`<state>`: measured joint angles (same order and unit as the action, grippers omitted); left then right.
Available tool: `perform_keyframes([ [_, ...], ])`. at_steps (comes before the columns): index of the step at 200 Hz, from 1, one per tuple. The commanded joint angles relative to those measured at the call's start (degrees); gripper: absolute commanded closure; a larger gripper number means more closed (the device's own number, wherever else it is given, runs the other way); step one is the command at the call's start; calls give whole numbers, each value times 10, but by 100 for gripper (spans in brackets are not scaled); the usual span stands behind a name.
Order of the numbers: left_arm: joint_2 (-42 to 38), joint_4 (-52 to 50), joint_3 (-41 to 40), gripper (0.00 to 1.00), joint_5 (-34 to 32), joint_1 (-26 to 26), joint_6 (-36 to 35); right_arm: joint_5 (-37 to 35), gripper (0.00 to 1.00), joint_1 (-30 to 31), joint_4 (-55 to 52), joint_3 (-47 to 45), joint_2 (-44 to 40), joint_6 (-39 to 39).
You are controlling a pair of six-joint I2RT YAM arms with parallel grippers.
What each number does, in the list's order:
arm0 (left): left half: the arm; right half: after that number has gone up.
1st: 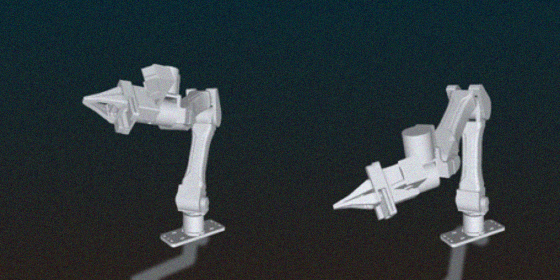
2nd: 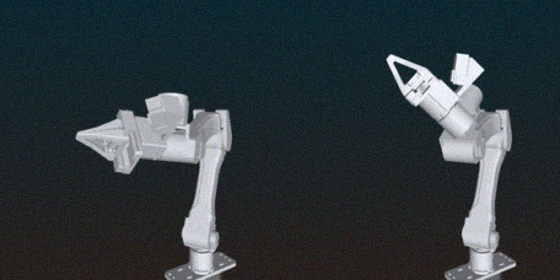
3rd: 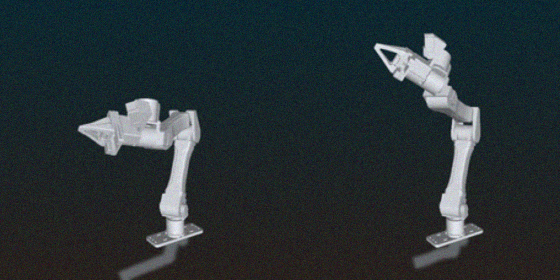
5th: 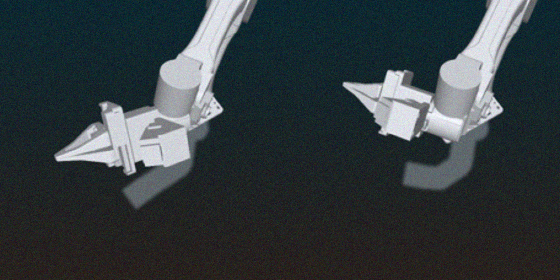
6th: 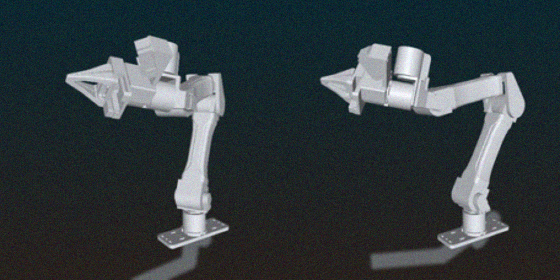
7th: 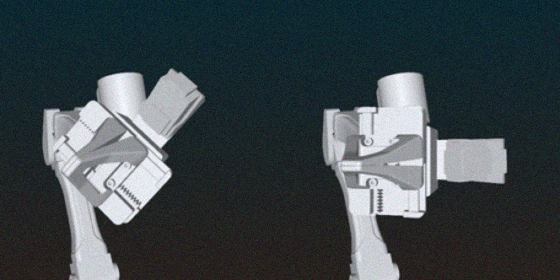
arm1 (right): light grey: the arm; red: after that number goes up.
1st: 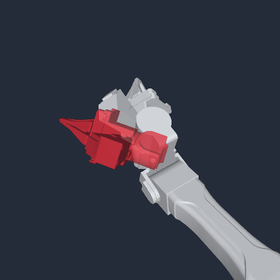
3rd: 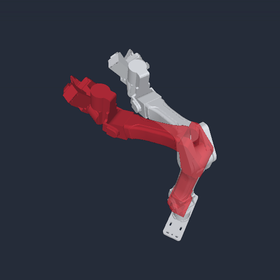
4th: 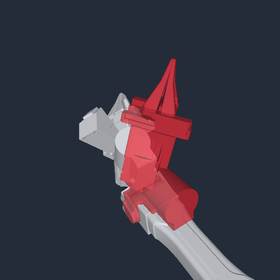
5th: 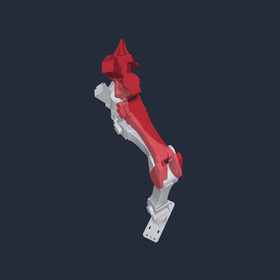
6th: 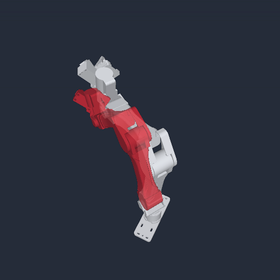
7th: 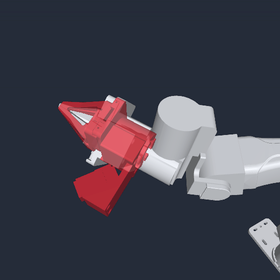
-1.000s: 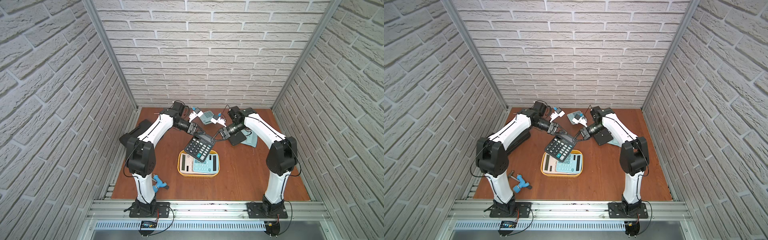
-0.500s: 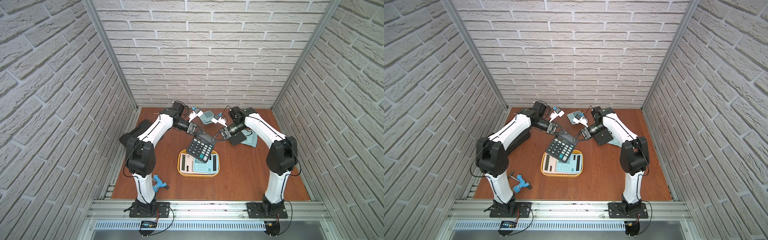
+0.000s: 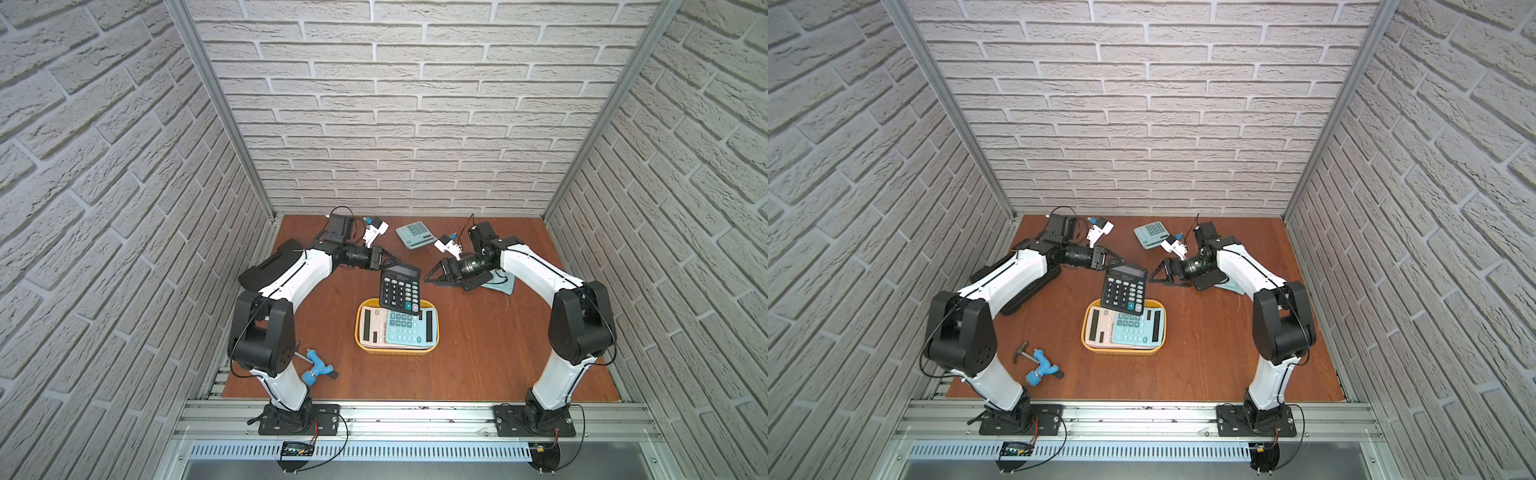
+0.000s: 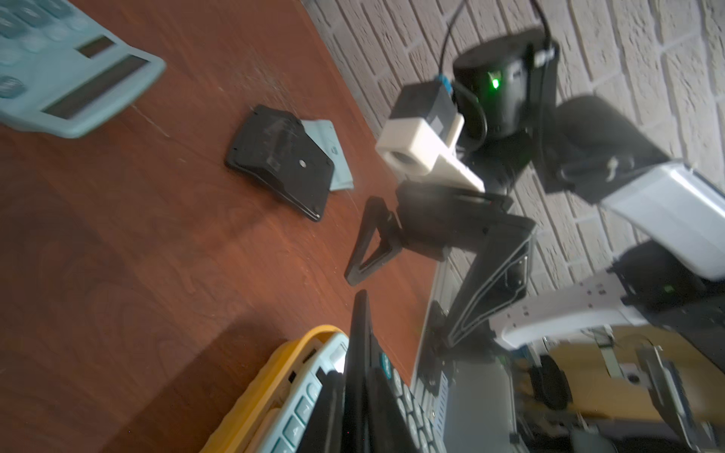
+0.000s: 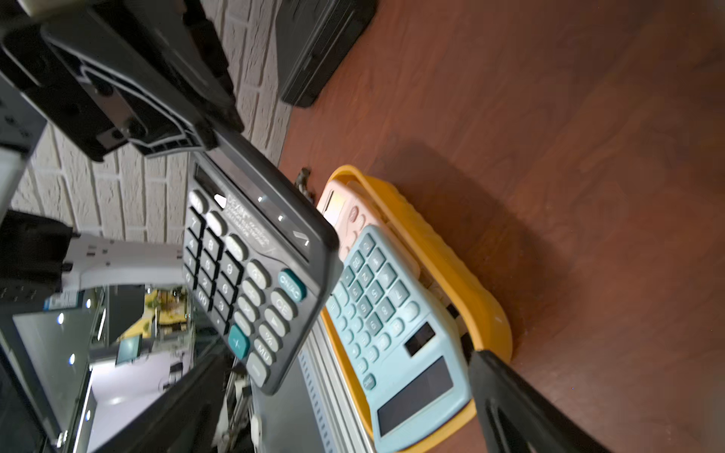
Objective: Put the calculator in the storage box
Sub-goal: Pick up the calculator at the center of the board.
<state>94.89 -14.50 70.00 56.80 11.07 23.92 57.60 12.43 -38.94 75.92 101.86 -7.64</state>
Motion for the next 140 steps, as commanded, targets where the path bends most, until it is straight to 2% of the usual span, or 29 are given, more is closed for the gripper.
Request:
perform_keyframes([
  [1,-46,209,-57,100,-94,0,150,-12,0,-2,213,-80,-54,-159],
  [30,-101,330,-139,100,-220,26,225,-13,0,2,378,-180,-109,-278],
  [73,-164,510,-278,100,-422,91,263,-38,0,23,584,-281,-153,-439],
  [104,-164,673,-367,100,-501,113,297,-59,4,43,751,-334,-148,-562],
  [140,-161,768,-411,100,-540,121,326,-83,8,63,890,-365,-116,-662],
])
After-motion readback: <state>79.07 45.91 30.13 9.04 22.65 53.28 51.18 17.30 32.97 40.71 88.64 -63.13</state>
